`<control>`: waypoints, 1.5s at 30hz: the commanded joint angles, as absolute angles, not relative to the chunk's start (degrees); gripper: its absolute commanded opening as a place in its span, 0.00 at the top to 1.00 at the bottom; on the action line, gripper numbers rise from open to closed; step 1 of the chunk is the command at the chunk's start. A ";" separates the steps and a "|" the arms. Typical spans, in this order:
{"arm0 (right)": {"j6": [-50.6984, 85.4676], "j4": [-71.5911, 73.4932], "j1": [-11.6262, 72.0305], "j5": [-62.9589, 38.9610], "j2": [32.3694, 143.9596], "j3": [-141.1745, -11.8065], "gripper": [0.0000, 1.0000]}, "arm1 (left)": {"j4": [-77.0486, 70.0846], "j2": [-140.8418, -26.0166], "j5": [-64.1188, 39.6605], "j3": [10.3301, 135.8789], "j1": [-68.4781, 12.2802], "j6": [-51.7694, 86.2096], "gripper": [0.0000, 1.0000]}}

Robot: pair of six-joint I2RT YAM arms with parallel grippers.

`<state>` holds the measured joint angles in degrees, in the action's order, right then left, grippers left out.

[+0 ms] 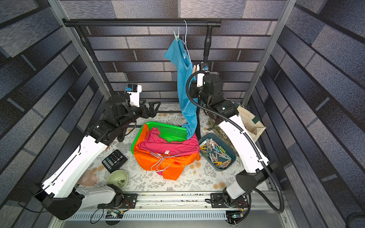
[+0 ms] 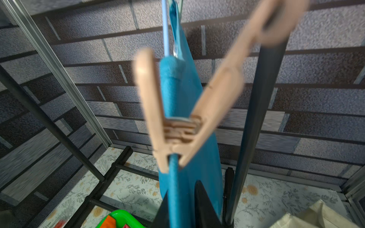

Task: Use clothespins to secure the t-shirt on both sides of the hanger
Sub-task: Hang the hanger on the clothesline, then adjust the T-shirt on the hanger.

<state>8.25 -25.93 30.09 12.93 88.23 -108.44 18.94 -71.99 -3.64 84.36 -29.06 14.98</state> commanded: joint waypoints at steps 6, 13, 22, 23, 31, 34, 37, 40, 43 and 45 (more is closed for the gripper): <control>11.87 -23.87 29.27 11.56 76.68 -94.86 0.33 | 22.14 -79.17 -0.53 83.23 -29.51 13.52 0.00; 14.65 -26.84 29.28 11.24 60.93 -81.67 0.30 | 20.53 -90.67 -8.81 84.53 -28.21 17.89 0.00; 15.63 -36.18 29.36 12.58 53.46 -76.71 0.28 | 22.21 -107.71 -18.58 93.66 -31.95 18.77 0.00; 15.28 -36.52 29.27 13.63 52.63 -75.92 0.28 | 22.59 -108.80 -18.48 94.34 -32.65 18.34 0.00; 14.41 -37.26 29.27 18.65 48.15 -70.72 0.29 | 28.86 -122.80 -19.35 110.98 -34.03 17.31 0.17; 14.53 -38.46 29.27 19.82 48.00 -69.20 0.31 | 35.35 -129.30 -18.85 123.84 -32.99 16.99 0.45; 15.02 -39.43 29.27 20.63 47.32 -67.86 0.32 | 43.94 -135.97 -14.91 140.34 -31.85 15.76 0.55; 15.38 -40.11 29.27 21.43 46.58 -66.60 0.33 | 52.45 -146.09 -18.37 165.84 -29.50 15.24 1.00; 16.23 -40.85 29.28 21.75 46.49 -65.76 0.34 | 44.87 -143.22 -18.41 162.29 -26.18 19.86 1.00; 16.86 -41.21 29.26 21.58 46.66 -65.39 0.34 | 41.53 -140.59 -17.46 159.37 -24.67 21.64 1.00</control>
